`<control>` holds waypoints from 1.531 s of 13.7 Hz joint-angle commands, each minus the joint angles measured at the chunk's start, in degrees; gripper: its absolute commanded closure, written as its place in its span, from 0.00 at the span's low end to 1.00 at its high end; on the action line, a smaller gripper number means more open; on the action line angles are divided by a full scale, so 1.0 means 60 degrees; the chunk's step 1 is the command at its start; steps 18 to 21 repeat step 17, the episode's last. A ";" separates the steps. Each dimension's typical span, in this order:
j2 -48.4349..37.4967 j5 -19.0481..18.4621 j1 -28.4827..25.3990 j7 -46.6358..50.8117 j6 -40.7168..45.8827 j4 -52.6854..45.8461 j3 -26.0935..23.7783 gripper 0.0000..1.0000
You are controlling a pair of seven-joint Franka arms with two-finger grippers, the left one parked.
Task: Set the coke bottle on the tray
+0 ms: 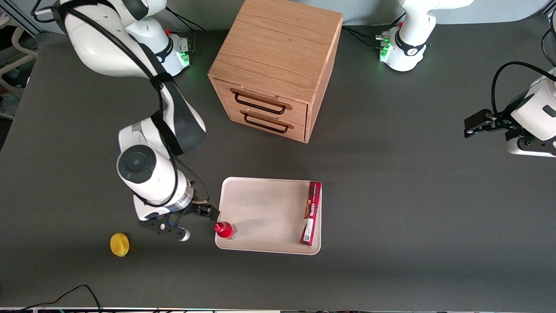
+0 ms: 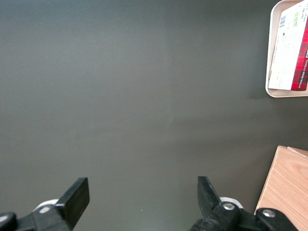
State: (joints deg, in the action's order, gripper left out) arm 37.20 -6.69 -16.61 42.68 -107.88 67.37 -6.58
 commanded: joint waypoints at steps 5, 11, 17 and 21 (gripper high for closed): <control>-0.4874 0.1174 0.2239 -0.4426 0.1543 0.4221 -0.0017 0.00; -0.7443 0.1189 0.2197 -0.6146 0.1691 0.6175 0.1537 0.00; -0.7342 0.1321 0.2300 -0.6161 0.1706 0.5809 0.1551 0.00; -0.7342 0.1321 0.2300 -0.6161 0.1706 0.5809 0.1551 0.00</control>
